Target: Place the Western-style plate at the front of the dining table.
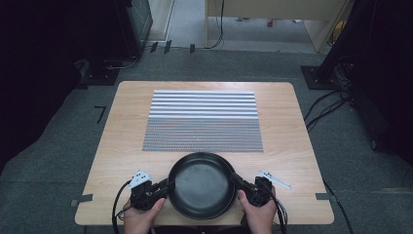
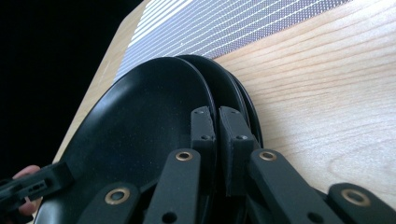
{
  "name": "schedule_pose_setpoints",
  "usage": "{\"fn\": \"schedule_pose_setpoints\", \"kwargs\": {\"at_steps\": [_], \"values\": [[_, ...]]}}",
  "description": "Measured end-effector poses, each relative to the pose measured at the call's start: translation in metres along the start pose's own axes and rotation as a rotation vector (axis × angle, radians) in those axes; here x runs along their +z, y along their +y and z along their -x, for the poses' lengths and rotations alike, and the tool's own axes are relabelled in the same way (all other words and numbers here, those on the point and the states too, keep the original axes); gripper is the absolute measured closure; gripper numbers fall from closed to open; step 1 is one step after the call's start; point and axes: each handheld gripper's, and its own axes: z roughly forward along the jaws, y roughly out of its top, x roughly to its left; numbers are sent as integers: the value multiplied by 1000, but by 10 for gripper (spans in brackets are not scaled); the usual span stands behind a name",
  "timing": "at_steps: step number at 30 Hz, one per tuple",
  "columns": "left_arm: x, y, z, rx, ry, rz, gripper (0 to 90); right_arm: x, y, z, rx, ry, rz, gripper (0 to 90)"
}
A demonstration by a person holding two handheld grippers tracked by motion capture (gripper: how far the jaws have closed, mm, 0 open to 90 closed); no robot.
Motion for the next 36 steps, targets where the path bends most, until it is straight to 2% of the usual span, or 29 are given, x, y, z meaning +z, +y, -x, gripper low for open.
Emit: {"fn": "schedule_pose_setpoints", "kwargs": {"at_steps": [7, 9, 18, 22, 25, 34, 36], "values": [[2, 0, -3, -38, -30, -12, 702, 3, 3, 3, 74, 7, 8, 867], [2, 0, -4, -49, -37, -13, 705, 3, 3, 2, 75, 7, 9, 867], [-1, 4, -2, -55, -15, -3, 712, 4, 6, 4, 114, 51, -14, 863], [-3, 7, -4, -71, -10, 11, 722, 7, 6, 1, 111, 49, -28, 863], [-4, 8, -4, -75, -9, 7, 724, 9, 6, 1, 130, 49, -40, 863], [-4, 15, -3, -79, -19, 16, 725, 8, 16, -3, 119, 63, -21, 858], [-3, 17, -4, -78, -24, 10, 724, 8, 19, -3, 125, 66, -30, 857]]}}
